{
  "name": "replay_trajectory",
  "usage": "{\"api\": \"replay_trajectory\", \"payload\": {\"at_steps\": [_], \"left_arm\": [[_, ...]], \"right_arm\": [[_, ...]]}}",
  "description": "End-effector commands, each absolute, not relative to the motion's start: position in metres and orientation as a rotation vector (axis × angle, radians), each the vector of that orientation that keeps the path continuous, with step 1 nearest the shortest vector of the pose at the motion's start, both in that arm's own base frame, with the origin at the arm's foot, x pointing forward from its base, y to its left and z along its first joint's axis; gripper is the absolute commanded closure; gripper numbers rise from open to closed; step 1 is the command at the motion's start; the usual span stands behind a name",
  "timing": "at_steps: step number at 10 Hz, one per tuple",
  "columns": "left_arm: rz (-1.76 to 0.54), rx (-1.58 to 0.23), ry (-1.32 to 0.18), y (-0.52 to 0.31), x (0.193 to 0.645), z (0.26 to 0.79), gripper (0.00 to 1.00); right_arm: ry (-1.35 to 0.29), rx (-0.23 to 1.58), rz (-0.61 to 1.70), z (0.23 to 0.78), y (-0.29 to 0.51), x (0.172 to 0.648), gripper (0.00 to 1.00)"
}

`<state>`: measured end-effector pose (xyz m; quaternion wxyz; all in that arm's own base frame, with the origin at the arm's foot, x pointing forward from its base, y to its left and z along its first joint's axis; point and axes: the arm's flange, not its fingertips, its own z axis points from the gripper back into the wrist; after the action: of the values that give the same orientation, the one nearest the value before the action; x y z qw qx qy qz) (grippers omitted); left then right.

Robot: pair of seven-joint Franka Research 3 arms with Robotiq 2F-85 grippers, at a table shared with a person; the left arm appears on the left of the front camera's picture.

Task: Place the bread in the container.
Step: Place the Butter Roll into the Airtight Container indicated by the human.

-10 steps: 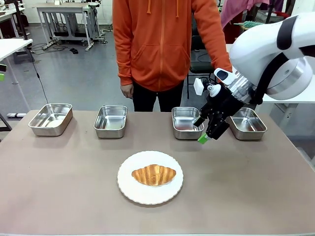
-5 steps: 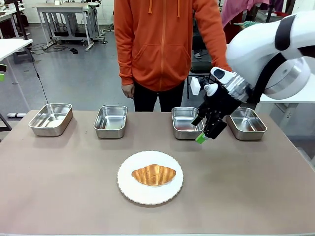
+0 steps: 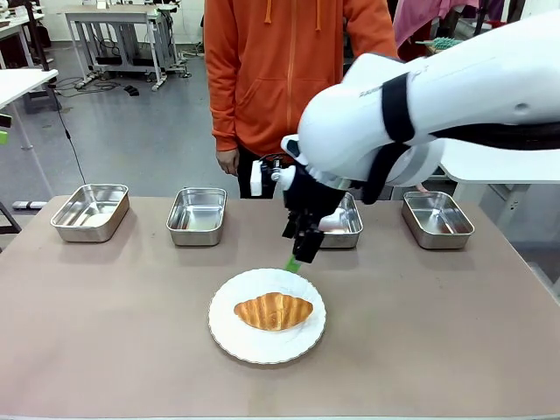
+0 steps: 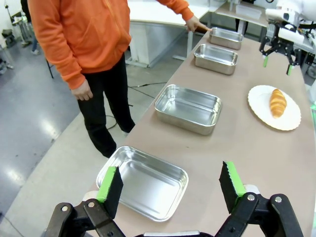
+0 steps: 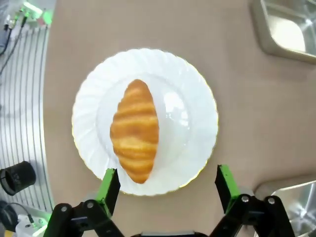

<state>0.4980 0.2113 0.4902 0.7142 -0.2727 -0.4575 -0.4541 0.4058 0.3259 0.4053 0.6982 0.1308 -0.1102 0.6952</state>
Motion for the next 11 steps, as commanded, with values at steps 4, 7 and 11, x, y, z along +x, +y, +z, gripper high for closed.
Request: {"api": "replay_trajectory", "payload": {"at_steps": [4, 7, 11], "left_arm": [[-1.005, -0.597, -1.016, 0.211, 0.498, 0.491, 0.00], [-1.005, -0.597, -1.016, 0.211, 0.498, 0.491, 0.00], [-1.005, -0.597, -1.016, 0.211, 0.498, 0.491, 0.00]], "right_arm": [[-0.124, 0.162, 1.525, 0.393, 0.374, 0.392, 0.00], [-0.055, 0.142, 1.554, 0.376, 0.386, 0.377, 0.00], [-0.028, 0.139, 1.561, 0.352, 0.398, 0.362, 0.00]]}}
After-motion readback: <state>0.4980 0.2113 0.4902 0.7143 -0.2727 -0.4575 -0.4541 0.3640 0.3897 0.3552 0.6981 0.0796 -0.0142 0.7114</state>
